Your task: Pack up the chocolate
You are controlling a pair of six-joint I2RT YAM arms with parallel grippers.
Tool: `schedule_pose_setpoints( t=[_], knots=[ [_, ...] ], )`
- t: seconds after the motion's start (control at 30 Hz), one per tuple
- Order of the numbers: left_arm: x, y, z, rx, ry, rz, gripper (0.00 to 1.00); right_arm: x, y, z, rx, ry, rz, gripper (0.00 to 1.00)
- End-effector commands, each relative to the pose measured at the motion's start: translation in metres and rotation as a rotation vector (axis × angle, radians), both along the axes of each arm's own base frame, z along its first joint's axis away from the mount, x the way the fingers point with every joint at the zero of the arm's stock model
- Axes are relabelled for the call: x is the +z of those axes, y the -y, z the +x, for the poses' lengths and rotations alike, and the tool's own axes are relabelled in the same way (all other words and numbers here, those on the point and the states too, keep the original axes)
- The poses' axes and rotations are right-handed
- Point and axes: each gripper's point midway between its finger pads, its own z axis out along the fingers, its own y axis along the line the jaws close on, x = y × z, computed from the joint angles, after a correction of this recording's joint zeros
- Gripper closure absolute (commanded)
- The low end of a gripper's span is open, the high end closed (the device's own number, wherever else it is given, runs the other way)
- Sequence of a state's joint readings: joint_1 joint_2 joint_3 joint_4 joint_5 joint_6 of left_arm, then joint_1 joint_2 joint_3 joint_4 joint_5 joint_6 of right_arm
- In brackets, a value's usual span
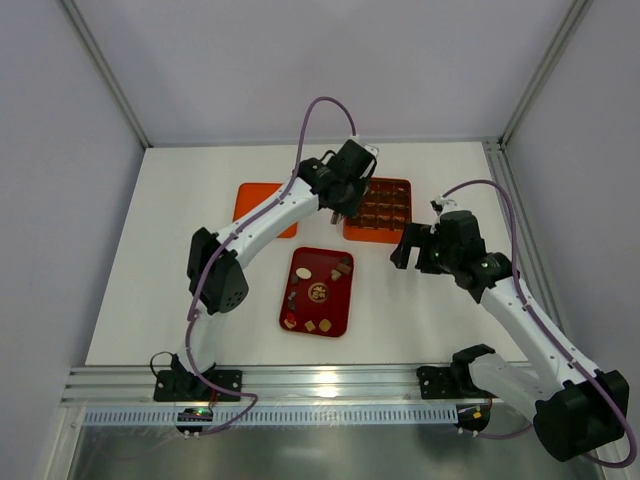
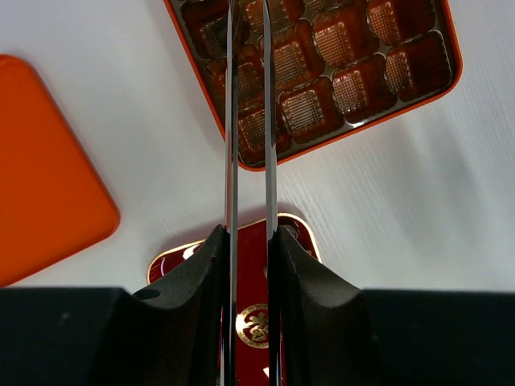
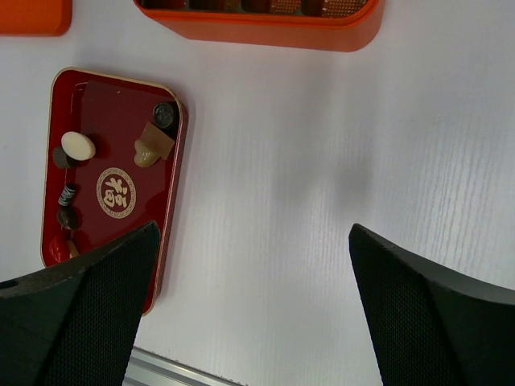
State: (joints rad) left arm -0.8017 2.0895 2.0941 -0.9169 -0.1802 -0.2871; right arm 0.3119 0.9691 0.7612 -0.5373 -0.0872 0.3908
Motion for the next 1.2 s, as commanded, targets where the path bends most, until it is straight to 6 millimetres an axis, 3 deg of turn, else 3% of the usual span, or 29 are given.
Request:
schedule_pose_setpoints(
  t=[0.0,0.2,0.8,0.97,1.17],
  knots=[
    [0.026,0.013,0.013,-0.021,0.060,-0.075,0.87,0.026,0.008,0.018,-0.020,0.097,-0.019,0.00],
    [0.014,0.016,0.009,-0.030,0.028,-0.075,0.87,0.030,0.019,0.020,-0.041,0.111,-0.033,0.00],
    [0.004,0.013,0.005,-0.026,0.000,-0.062,0.80,0.027,0.017,0.017,-0.031,0.105,-0.025,0.00],
    [0.006,0.012,0.006,-0.025,0.005,-0.058,0.69,0.027,0.018,0.017,-0.028,0.103,-0.028,0.00],
    [0.009,0.012,0.005,-0.027,0.011,-0.061,0.64,0.027,0.018,0.017,-0.029,0.104,-0.027,0.00]
  ],
)
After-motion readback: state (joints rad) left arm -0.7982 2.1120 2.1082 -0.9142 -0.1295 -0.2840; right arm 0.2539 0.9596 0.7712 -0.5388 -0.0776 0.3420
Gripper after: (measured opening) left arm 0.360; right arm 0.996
